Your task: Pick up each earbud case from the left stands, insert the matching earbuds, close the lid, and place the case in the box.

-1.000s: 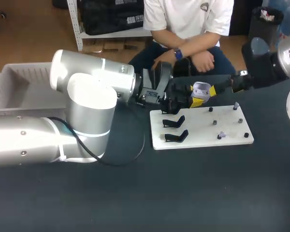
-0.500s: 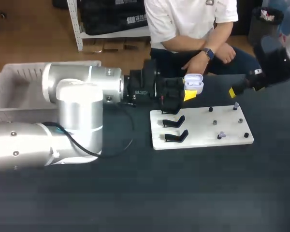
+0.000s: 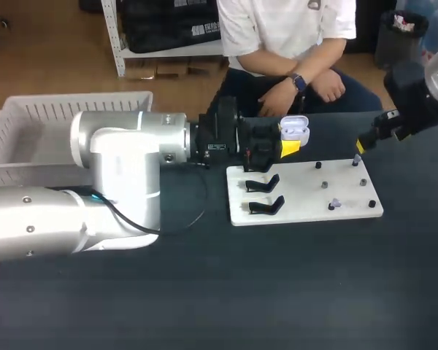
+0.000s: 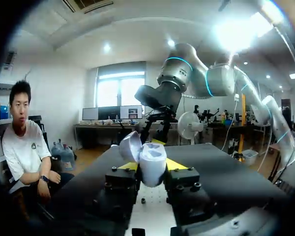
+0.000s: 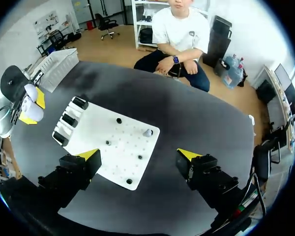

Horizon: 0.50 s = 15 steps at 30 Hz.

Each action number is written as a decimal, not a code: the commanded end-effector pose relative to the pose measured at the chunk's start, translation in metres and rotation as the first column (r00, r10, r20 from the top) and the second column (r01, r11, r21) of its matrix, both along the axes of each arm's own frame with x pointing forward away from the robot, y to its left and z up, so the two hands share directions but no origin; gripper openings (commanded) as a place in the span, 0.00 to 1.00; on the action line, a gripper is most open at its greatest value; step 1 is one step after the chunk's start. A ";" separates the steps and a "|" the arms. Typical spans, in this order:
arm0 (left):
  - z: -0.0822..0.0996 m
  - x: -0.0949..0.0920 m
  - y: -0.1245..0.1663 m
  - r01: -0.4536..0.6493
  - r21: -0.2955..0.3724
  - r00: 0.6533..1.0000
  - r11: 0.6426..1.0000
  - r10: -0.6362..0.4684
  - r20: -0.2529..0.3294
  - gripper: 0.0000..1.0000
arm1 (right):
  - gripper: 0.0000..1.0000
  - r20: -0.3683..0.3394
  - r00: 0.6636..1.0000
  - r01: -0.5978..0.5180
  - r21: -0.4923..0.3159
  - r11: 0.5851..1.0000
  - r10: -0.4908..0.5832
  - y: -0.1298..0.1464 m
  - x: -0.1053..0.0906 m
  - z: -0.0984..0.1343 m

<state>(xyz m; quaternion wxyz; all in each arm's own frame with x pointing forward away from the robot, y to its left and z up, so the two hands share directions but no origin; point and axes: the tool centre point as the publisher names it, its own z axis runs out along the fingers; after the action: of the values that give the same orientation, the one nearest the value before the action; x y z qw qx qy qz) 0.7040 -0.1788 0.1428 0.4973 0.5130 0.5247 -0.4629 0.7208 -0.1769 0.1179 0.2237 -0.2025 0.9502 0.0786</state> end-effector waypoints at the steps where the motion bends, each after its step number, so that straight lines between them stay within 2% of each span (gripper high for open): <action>1: -0.002 0.002 -0.007 -0.008 0.003 1.000 1.000 0.008 0.003 0.00 | 1.00 0.013 1.000 0.018 -0.025 1.000 -0.018 0.002 -0.002 0.000; 4: -0.005 0.005 -0.008 -0.002 0.005 1.000 1.000 0.002 0.004 0.00 | 1.00 0.013 1.000 0.018 -0.025 1.000 -0.018 0.002 -0.002 0.000; 8: -0.005 0.006 -0.008 0.000 0.001 1.000 1.000 0.000 0.004 0.00 | 1.00 -0.010 1.000 -0.012 -0.033 0.999 0.012 0.013 0.003 -0.012; 15: 0.004 0.002 -0.007 -0.014 -0.017 1.000 1.000 0.014 -0.002 0.00 | 1.00 -0.040 0.999 0.015 -0.051 0.999 -0.017 0.014 0.013 -0.027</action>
<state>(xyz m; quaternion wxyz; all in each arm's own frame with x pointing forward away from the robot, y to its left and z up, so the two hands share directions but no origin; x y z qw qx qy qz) 0.7096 -0.1862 0.1459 0.4983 0.5080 0.5250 -0.4669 0.7230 -0.1692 0.0969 0.2042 -0.2005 0.9563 0.0604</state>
